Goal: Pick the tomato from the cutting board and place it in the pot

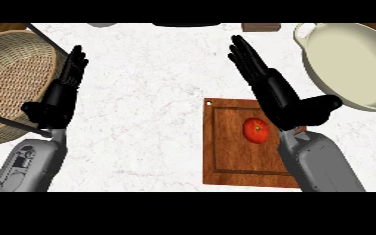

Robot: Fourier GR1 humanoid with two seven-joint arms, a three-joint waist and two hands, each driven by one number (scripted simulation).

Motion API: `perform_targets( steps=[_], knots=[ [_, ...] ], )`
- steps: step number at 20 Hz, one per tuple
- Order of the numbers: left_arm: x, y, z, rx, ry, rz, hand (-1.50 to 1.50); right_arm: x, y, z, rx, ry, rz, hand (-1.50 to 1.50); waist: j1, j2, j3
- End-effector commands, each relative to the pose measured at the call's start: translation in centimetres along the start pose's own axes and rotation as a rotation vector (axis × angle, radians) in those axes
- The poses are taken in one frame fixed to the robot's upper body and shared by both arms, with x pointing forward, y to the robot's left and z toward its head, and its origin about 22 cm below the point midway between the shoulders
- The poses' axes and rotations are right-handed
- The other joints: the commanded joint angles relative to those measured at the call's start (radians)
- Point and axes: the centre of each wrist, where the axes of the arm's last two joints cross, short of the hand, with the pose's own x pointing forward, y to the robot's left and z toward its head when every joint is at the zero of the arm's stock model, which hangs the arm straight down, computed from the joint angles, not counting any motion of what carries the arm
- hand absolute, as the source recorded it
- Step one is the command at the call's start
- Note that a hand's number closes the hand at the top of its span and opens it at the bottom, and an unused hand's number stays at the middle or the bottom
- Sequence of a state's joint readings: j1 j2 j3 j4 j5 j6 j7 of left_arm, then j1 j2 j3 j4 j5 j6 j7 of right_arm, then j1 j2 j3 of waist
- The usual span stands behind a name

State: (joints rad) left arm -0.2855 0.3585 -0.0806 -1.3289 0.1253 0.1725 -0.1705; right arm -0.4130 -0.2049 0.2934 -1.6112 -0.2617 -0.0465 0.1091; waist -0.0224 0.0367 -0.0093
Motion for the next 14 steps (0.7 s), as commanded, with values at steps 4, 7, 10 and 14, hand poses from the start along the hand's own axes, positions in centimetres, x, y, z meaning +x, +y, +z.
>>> perform_targets(
  steps=[4,7,10,14],
  knots=[
    [-3.4,-2.4,2.3,-0.151,0.264,0.043,0.00,-6.3,-0.7,4.9,-0.274,0.301,0.147,1.50,-0.014,-0.035,0.008],
    [-5.1,-2.9,4.6,-0.176,0.366,0.065,0.00,-6.6,-8.6,7.2,-0.384,0.450,0.685,1.50,-0.054,-0.026,-0.030],
    [-6.3,-3.4,6.6,-0.204,0.463,0.116,0.00,-6.0,-6.8,6.8,-0.777,0.111,0.649,-1.50,-0.057,-0.056,0.006],
    [-6.4,-4.1,6.9,-0.266,0.482,0.116,0.00,-5.9,-0.8,7.9,-0.929,-0.158,0.609,-1.50,-0.036,-0.050,0.009]
  ],
)
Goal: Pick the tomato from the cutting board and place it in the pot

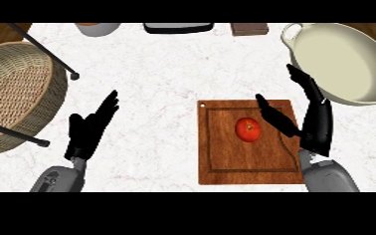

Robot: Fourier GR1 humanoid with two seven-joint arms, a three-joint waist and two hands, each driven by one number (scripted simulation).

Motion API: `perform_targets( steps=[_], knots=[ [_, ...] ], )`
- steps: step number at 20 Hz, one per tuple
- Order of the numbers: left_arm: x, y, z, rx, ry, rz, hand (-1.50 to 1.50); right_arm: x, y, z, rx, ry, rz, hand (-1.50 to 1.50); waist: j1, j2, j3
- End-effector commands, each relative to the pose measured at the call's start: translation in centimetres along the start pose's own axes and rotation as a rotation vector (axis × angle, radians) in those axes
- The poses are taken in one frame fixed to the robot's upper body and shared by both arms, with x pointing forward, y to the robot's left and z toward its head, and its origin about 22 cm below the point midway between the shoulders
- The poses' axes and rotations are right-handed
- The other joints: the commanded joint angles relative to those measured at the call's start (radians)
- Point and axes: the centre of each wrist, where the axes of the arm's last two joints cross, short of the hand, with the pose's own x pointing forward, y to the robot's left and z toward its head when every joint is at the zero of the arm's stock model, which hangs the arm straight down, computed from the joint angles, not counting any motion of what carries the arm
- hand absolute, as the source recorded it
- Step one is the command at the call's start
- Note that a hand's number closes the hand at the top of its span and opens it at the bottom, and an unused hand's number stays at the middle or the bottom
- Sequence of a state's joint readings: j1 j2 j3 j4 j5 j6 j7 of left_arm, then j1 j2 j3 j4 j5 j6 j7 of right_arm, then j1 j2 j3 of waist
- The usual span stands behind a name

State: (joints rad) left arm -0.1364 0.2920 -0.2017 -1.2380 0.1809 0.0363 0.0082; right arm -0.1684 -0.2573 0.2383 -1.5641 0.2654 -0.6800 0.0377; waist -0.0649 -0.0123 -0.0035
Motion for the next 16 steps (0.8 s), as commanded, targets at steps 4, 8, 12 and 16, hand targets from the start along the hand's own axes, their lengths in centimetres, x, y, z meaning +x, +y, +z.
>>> perform_targets(
  steps=[4,8,12,16],
  knots=[
    [1.2,-1.9,0.6,-0.076,0.029,0.019,0.00,3.9,1.8,7.0,-0.192,-0.085,0.035,-1.50,0.050,0.004,0.001],
    [1.0,-1.4,0.4,-0.080,0.027,-0.002,0.00,4.4,0.9,6.8,-0.047,0.170,0.134,-1.50,0.045,0.005,-0.002],
    [1.9,-1.7,1.4,-0.095,0.026,0.002,0.00,8.3,-0.5,5.6,-0.030,0.316,0.102,-1.50,0.061,0.005,0.001],
    [2.9,-0.9,1.0,-0.111,0.028,0.014,0.00,10.6,0.9,3.7,-0.006,0.430,0.052,-1.50,0.072,0.010,0.003]
  ],
)
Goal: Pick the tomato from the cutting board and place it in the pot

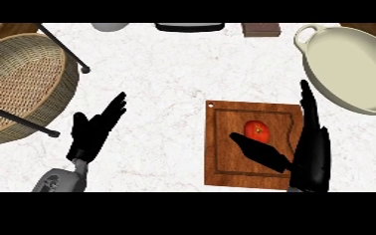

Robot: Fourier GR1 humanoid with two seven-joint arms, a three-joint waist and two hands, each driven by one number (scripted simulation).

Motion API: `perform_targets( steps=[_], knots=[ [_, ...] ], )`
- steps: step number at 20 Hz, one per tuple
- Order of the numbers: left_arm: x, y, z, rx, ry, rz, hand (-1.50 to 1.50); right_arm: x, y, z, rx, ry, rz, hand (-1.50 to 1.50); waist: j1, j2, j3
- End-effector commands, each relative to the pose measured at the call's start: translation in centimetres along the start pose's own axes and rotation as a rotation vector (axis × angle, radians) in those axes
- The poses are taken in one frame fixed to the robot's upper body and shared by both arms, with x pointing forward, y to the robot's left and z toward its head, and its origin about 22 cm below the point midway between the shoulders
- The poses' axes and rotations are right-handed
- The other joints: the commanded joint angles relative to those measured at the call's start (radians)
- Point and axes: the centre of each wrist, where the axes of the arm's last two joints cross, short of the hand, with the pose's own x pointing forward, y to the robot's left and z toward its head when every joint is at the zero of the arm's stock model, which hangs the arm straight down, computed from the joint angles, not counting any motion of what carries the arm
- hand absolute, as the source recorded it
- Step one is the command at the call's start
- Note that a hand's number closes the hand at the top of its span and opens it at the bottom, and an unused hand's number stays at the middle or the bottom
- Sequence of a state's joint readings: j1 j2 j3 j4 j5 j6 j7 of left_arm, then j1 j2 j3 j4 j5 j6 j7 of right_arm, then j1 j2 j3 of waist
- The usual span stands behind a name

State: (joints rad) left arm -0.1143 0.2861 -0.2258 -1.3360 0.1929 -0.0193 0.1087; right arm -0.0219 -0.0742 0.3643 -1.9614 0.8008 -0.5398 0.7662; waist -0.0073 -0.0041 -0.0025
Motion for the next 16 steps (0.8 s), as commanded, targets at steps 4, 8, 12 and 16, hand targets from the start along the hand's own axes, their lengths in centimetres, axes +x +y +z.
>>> perform_targets(
  steps=[4,8,12,16],
  knots=[
    [0.1,0.1,-1.1,0.020,-0.007,0.002,0.00,-1.1,1.1,-2.1,0.183,0.254,0.042,-1.50,0.009,0.008,0.003],
    [1.9,-0.8,-0.1,-0.022,-0.004,-0.013,0.00,-1.9,1.3,-2.7,0.335,0.325,0.173,-1.50,0.016,0.004,0.003],
    [0.8,0.6,0.2,-0.014,-0.004,0.009,0.00,-3.9,1.1,-2.1,0.325,0.322,0.182,-1.50,0.007,0.004,0.003],
    [-1.5,0.8,1.9,0.008,0.001,-0.002,0.00,-7.4,0.2,-4.1,0.260,0.309,0.185,-1.50,0.009,0.004,0.003]
  ],
)
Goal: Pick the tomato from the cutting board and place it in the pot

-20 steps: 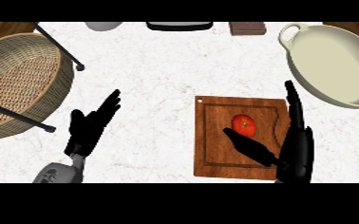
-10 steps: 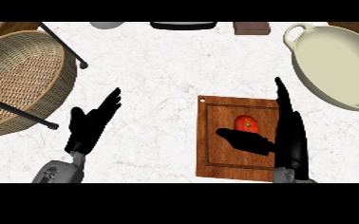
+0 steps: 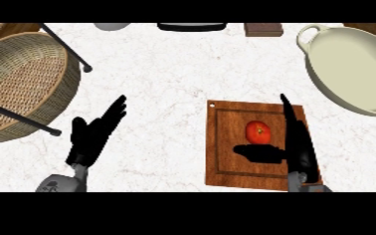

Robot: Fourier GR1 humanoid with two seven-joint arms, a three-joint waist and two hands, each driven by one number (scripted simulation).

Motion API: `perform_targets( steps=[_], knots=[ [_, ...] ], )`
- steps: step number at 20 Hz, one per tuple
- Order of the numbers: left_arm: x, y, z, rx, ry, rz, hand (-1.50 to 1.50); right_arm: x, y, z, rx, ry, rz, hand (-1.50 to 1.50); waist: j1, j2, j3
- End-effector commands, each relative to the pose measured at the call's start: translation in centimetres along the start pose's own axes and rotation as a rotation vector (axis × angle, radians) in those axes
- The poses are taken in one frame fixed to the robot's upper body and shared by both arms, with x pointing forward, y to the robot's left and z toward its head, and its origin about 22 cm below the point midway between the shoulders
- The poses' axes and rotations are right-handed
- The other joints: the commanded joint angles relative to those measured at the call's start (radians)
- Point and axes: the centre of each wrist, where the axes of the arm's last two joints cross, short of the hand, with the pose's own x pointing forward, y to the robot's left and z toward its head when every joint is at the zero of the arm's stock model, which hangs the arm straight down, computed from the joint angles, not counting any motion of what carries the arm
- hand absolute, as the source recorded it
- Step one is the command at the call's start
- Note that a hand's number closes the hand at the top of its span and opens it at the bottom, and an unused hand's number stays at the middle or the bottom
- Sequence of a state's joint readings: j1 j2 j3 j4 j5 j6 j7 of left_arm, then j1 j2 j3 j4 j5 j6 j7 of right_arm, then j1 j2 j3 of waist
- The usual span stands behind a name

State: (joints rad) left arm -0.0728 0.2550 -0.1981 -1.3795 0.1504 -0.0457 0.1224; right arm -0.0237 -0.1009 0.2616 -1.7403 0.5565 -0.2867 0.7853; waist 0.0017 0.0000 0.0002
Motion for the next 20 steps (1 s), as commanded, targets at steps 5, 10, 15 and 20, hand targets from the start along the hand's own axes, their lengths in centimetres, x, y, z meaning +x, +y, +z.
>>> perform_targets(
  steps=[5,10,15,20],
  knots=[
    [-0.1,-2.0,0.5,-0.017,0.008,-0.001,0.00,-4.1,-1.8,1.0,-0.065,-0.040,-0.023,-1.50,-0.004,-0.001,0.000],
    [0.0,0.3,0.1,-0.001,-0.003,-0.016,0.00,-6.5,-0.8,-0.9,-0.014,-0.103,-0.167,-1.50,-0.003,0.000,0.000],
    [0.3,0.5,-1.4,0.009,0.003,-0.001,0.00,-7.3,-0.1,0.3,0.041,-0.162,-0.277,-1.50,-0.007,0.000,0.000],
    [-1.2,-1.4,0.1,-0.006,0.001,-0.011,0.00,-9.2,2.6,-1.4,0.043,-0.107,-0.355,-1.50,-0.001,0.000,0.000]
  ],
)
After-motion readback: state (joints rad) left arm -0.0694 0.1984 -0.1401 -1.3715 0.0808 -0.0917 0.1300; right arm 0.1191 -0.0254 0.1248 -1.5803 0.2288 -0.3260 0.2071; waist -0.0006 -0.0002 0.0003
